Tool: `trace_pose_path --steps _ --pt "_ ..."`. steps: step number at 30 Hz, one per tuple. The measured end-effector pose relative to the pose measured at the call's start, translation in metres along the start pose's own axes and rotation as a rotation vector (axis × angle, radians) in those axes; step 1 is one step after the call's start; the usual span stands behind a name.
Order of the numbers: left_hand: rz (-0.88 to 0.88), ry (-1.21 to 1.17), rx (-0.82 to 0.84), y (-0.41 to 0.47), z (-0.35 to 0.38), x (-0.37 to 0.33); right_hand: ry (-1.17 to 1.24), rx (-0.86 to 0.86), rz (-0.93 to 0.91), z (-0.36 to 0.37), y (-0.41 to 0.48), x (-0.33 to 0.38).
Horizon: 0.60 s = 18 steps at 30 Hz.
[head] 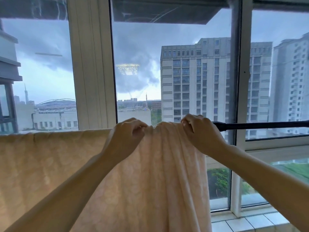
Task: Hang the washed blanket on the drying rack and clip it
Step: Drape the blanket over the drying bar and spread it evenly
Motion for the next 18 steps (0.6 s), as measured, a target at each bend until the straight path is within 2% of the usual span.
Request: trace_pose_path --steps 4,11,18 --pt "0.008 0.015 -0.006 0.006 0.01 -0.009 -0.01 -0.065 -0.058 0.001 -0.004 0.019" --pt "-0.119 -0.004 -0.038 0.017 0.005 0.011 -0.163 -0.134 -0.141 0.02 -0.002 0.043" --pt "-0.185 0.067 -0.059 0.02 0.0 0.014 -0.188 -0.158 -0.071 0.01 0.018 0.043"
Point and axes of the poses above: each hand's wrist, its own y-axis towards the middle knuckle, its own z-axis out of the palm, x = y × z, the point moved 7 cm from there along y, towards the middle knuckle, and after that the axes turned 2 degrees about -z, right-handed, at the moved point
